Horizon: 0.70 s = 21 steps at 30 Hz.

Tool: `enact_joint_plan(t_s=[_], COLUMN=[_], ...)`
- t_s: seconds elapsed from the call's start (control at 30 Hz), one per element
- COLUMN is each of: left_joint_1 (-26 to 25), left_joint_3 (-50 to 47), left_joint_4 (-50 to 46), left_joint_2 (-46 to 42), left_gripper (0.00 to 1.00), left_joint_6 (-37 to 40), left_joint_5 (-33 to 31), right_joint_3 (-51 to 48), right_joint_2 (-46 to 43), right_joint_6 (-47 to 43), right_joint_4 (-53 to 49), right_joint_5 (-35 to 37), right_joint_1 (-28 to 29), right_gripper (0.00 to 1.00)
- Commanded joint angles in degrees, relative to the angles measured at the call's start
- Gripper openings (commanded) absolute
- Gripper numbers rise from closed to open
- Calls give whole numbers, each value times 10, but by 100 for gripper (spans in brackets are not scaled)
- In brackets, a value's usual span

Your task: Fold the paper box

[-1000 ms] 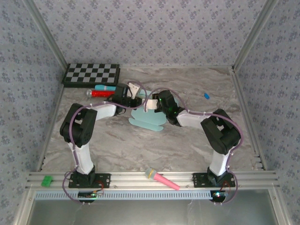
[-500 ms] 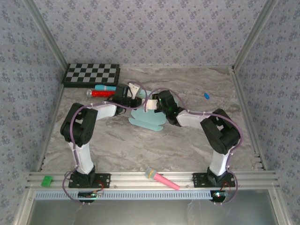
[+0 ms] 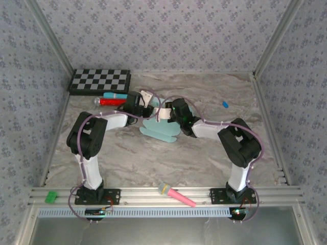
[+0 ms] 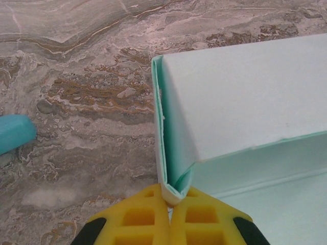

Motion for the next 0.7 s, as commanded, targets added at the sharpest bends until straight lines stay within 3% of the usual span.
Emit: enact_joint_plan(t_s=[0.0, 0.13, 0.47, 0.57, 0.67], left_joint_1=[-11, -21, -25, -29, -33], left_joint_3=[-7, -13, -30, -31, -35], left_joint_4=[7, -6, -33, -56, -72], left_joint_2=[-13, -21, -45, -52, -60], left_gripper=[0, 0, 0, 0, 0], left_joint_6=[12, 20, 20, 17, 10], left_joint_5=[-9, -34, -87, -111, -133], right_joint_3=[5, 2, -17, -25, -31], right_joint_2=[15, 14, 0, -20, -44], right_joint_6=[13, 23, 44, 66, 100], right_joint_4=[-14, 4, 61, 61, 46], right_joint_5=[-9, 1, 35, 38, 44], right_joint_1=[11, 12, 18, 21, 24], right_gripper=[0, 4, 57, 66, 69])
